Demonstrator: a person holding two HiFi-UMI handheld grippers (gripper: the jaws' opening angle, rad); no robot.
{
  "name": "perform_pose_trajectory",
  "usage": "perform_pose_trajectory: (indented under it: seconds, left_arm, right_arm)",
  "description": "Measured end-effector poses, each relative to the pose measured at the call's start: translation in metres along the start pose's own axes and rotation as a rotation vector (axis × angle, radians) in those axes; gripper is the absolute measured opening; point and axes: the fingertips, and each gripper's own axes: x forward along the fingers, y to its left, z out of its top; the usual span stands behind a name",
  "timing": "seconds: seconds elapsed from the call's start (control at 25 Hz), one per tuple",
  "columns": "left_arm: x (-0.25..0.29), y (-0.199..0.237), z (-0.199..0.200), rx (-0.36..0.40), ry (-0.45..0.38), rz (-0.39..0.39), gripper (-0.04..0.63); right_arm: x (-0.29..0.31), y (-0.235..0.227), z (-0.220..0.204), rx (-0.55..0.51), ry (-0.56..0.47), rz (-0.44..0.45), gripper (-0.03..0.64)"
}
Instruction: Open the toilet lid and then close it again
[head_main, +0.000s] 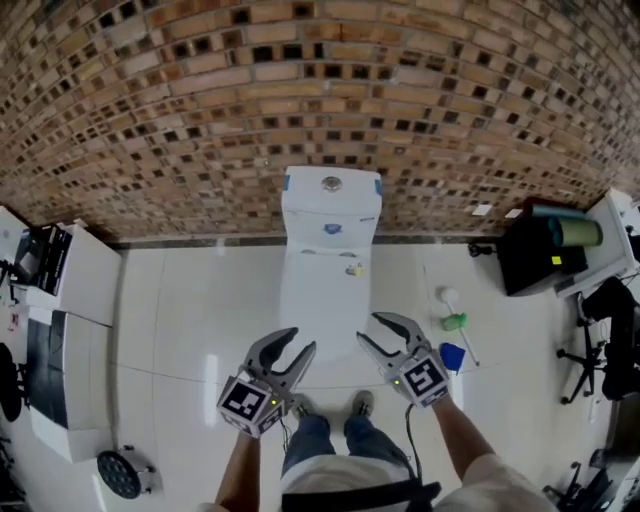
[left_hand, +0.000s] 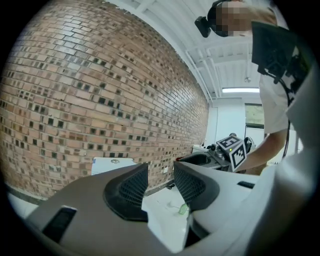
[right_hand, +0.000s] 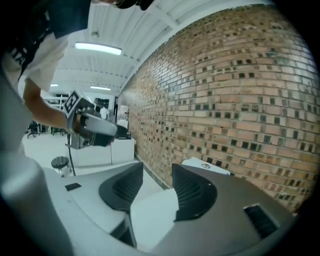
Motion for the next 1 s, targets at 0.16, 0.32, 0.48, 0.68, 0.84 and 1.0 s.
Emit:
perform_pose_trajectory:
  seconds: [0.16, 0.32, 0.48, 0.68, 0.84, 1.0]
  left_arm:
    - [-0.011, -0.029, 0.017, 0.009, 0.008, -0.014, 0.16]
    - [-0.018, -0.042, 0.03, 0.025, -0.01, -0.01, 0.16]
    - [-0.018, -0.052, 0.032, 0.043, -0.006, -0.009, 0.16]
    - [-0.016, -0.049, 0.031, 0.024, 0.042, 0.034, 0.155]
    - [-0.012, -0.053, 0.039, -0.009, -0.018, 0.031, 0.158]
    - [-0.008, -0.058, 0.045, 0.025, -0.025, 0.039, 0.158]
  right_arm:
    - [-0.049, 0.005, 0.031, 0.163, -0.061, -0.007, 0.188]
    - [-0.08, 0.008, 0.035, 0.235, -0.094, -0.023, 0.187]
    - [-0.089, 0.013, 0.028, 0.21, -0.076, -0.024, 0.187]
    - [-0.081, 0.016, 0.038, 0.169, -0.09, 0.003, 0.187]
    - [-0.08, 0.011, 0.043, 0.166, -0.106, 0.01, 0.187]
    - [-0.08, 0.008, 0.041, 0.159, -0.107, 0.019, 0.187]
